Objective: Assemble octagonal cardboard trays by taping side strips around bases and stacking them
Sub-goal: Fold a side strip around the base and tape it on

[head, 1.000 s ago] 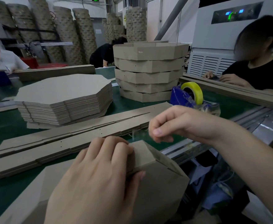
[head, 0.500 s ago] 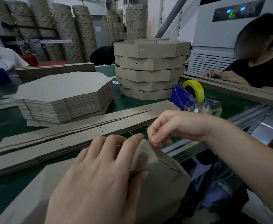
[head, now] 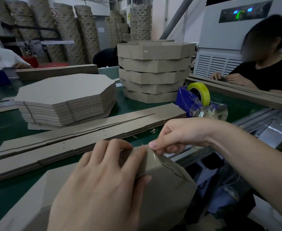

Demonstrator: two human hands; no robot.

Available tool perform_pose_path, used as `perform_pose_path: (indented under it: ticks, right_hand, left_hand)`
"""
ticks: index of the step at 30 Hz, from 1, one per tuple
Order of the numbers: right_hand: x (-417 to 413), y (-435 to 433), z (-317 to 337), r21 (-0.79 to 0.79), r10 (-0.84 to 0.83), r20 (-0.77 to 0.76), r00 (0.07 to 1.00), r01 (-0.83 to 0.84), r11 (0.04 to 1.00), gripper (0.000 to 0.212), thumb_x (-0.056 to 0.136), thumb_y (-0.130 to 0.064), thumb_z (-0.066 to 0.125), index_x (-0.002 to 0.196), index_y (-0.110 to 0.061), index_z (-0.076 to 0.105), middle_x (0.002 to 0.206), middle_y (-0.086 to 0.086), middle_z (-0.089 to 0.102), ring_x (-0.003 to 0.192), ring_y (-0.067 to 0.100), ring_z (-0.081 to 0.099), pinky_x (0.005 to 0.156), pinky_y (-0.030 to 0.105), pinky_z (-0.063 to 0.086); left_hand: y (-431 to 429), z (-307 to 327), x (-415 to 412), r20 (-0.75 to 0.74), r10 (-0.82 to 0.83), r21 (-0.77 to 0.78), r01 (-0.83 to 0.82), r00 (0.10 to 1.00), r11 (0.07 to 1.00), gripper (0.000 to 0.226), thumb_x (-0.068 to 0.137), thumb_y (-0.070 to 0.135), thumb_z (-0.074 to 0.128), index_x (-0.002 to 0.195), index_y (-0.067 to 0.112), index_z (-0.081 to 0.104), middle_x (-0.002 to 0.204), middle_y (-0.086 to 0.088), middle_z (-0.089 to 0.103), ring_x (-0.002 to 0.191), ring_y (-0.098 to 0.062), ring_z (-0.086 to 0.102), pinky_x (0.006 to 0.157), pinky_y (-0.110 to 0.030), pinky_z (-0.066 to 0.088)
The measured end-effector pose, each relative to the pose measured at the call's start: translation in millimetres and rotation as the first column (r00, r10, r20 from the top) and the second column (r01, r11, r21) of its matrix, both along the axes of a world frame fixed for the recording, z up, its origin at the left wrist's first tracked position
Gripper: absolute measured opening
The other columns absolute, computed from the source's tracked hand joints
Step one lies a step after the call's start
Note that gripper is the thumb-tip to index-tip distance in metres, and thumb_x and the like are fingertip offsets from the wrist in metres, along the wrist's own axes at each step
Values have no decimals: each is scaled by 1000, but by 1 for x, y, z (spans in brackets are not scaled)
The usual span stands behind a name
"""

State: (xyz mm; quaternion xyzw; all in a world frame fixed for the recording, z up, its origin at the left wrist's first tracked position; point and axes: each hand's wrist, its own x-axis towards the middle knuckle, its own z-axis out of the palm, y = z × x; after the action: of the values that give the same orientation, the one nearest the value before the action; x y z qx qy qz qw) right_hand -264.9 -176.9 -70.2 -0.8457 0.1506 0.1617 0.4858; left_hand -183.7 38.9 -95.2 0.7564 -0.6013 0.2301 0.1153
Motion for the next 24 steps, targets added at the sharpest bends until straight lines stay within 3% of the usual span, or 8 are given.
perform_pose_path:
  ticks: [3, 6, 8, 10, 12, 14, 16, 24]
  right_hand:
    - [1, 0, -5, -198, -25, -128, 991, -1, 980, 56, 60, -79, 54, 50, -24, 59, 44, -11, 41, 40, 7, 35, 50, 17, 34]
    - [-3, 1, -16, -179, -35, -156, 987, 7, 984, 62, 55, -85, 48, 44, -24, 51, 43, -8, 36, 42, 11, 30, 50, 19, 31]
    - [-8, 2, -15, -237, -31, -63, 998, 16, 971, 59, 62, -80, 51, 52, -22, 50, 50, -5, 39, 47, 13, 34, 53, 19, 35]
    - [-13, 4, -12, -272, -25, 168, 986, 71, 960, 44, 74, -65, 61, 73, -21, 61, 68, 2, 54, 62, 18, 49, 64, 28, 47]
    - [-20, 8, -13, -131, -39, 358, 933, 91, 987, 28, 80, -45, 73, 102, -29, 66, 98, -6, 65, 90, 12, 62, 80, 31, 53]
    - [-25, 22, -16, -99, 23, 415, 909, 20, 995, 49, 75, -36, 77, 120, -40, 59, 116, -20, 62, 110, 1, 59, 91, 27, 51]
    - [-27, 36, -24, -206, 43, 474, 880, 63, 976, 62, 73, -34, 81, 128, -42, 53, 124, -21, 58, 120, 2, 53, 100, 30, 47]
    - [-43, 74, -17, -341, 86, 604, 792, 159, 926, 73, 77, -23, 81, 141, -26, 47, 131, -19, 52, 125, -7, 44, 102, 12, 35]
  left_hand:
    - [3, 0, 2, -7, 8, -4, -8, 1000, 1000, 51, 78, 50, 41, 107, 21, 72, 94, -2, 64, 82, -27, 64, 59, -37, 52]
    - [6, 0, 3, 3, -1, -14, 2, 1000, 1000, 51, 78, 51, 41, 108, 23, 72, 95, 0, 64, 82, -26, 64, 59, -35, 52]
    - [5, 0, 1, 6, -4, -19, 4, 1000, 1000, 52, 78, 52, 41, 110, 23, 71, 95, 1, 64, 83, -26, 64, 60, -36, 52]
    - [5, 0, 0, 11, 16, -18, -16, 1000, 1000, 54, 76, 53, 42, 111, 23, 70, 95, 0, 63, 82, -26, 63, 60, -37, 52]
    - [6, 1, 1, 3, 36, -11, -36, 999, 999, 55, 75, 54, 42, 111, 23, 69, 94, 0, 62, 81, -26, 63, 58, -38, 51]
    - [7, 2, 3, 6, 52, -3, -52, 999, 999, 55, 75, 55, 42, 112, 24, 69, 94, 2, 62, 80, -25, 62, 56, -36, 50]
    - [9, 2, 4, 3, 72, 5, -72, 997, 997, 55, 76, 55, 41, 113, 25, 68, 95, 3, 62, 80, -24, 62, 56, -35, 50]
    - [35, 19, -6, 3, 81, 10, -81, 997, 997, 55, 79, 58, 38, 114, 29, 70, 92, 6, 65, 77, -22, 65, 56, -33, 51]
